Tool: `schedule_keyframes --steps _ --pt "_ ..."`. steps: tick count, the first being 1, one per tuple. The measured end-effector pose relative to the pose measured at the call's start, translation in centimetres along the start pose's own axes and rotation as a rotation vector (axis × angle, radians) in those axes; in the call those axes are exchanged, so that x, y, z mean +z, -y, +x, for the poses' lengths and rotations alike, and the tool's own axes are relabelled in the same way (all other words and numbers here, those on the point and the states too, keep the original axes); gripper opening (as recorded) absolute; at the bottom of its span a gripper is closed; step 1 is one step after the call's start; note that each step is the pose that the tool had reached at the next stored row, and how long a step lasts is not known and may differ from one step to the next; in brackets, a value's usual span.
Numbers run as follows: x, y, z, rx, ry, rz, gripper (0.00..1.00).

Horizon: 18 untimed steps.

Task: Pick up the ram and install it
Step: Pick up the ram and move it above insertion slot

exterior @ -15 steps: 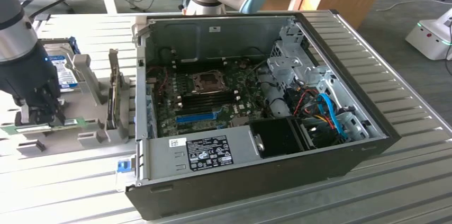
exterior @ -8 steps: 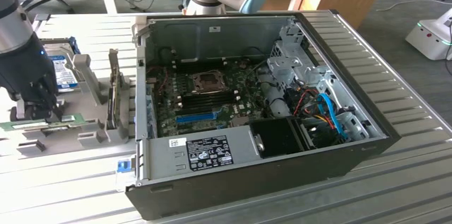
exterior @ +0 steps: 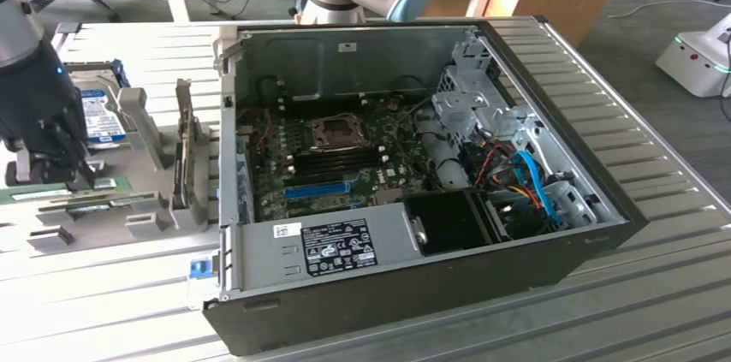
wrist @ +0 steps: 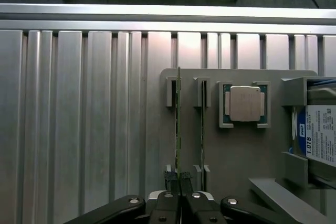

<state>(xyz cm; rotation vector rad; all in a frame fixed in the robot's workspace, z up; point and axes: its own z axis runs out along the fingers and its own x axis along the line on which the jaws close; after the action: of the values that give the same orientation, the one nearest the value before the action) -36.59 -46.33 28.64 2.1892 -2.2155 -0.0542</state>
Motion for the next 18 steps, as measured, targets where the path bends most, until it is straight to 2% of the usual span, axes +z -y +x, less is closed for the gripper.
schedule_keyframes --steps 18 --pt "-3.72 -0.16 0.0 0.000 0.0012 -0.0001 0.12"
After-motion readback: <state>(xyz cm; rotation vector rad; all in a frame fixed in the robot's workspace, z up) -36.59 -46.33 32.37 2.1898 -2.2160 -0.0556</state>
